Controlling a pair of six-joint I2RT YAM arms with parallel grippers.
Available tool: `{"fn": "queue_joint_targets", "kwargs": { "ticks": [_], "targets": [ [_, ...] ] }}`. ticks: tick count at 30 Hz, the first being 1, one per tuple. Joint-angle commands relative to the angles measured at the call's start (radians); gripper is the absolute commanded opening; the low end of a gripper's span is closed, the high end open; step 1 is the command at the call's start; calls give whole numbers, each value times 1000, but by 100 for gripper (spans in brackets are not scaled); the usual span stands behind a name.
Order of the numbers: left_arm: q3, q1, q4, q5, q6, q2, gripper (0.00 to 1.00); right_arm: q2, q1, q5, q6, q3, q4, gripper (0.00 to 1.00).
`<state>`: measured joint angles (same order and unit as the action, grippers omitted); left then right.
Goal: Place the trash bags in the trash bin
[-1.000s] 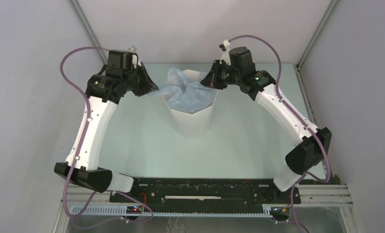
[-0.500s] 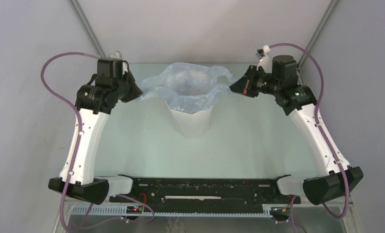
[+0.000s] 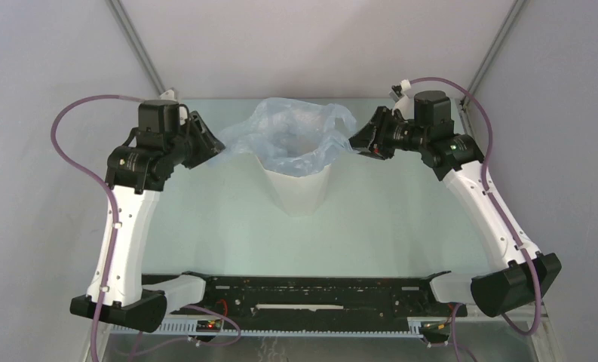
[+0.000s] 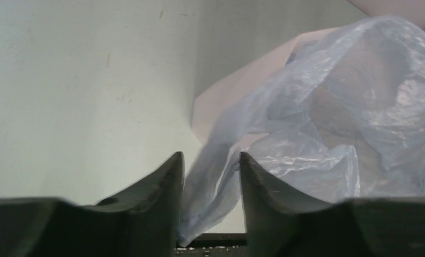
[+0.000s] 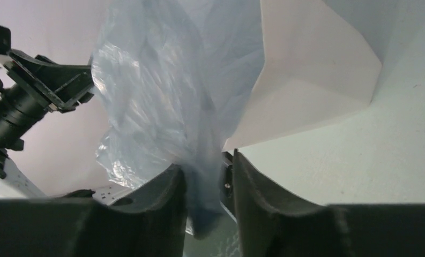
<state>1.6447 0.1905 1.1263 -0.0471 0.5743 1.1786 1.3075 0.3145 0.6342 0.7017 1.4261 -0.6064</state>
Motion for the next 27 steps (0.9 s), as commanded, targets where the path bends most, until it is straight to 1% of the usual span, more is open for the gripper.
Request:
{"fn": "queue_joint_targets", "kwargs": {
  "ticks": [1,3,4,5,6,9,11,13,16,18,19,21,22,24,26,27],
  "targets": [
    [5,-13,-29,139,92,-35,57,-73,10,-24,74,25,4,52],
    [37,-14,2,138,115,-41,73,-109,-22,-31,150,11,19,60],
    [65,-16,36,126,124,-41,80,-120,-34,-19,181,7,23,72],
    [97,-21,73,114,135,-36,86,-127,-40,-16,204,11,6,85],
    [136,-27,113,107,150,-29,89,-134,-43,-26,222,20,-20,92],
    [229,-38,218,91,221,-16,92,-159,-28,-95,277,44,-97,99],
    [248,-40,242,117,285,-30,94,-190,-9,-189,338,43,-125,100],
    [211,-39,230,174,381,-68,95,-224,26,-290,391,42,-126,100],
    [70,-38,128,289,536,-158,96,-239,114,-406,413,59,-122,100],
    [-53,-24,31,353,663,-226,100,-233,199,-502,432,74,-112,100],
    [-84,-8,6,359,735,-251,100,-222,237,-550,454,89,-120,100],
    [-109,36,-1,337,877,-282,94,-192,297,-605,518,131,-153,99],
    [-120,63,-10,313,952,-293,92,-184,319,-629,543,143,-151,97],
    [-149,110,-54,244,1030,-304,90,-190,363,-735,592,130,-116,95],
    [-200,126,-120,244,1089,-297,91,-197,402,-809,618,101,-61,95],
    [-233,130,-182,246,1110,-291,91,-193,415,-839,640,91,-52,95]
  ]
}}
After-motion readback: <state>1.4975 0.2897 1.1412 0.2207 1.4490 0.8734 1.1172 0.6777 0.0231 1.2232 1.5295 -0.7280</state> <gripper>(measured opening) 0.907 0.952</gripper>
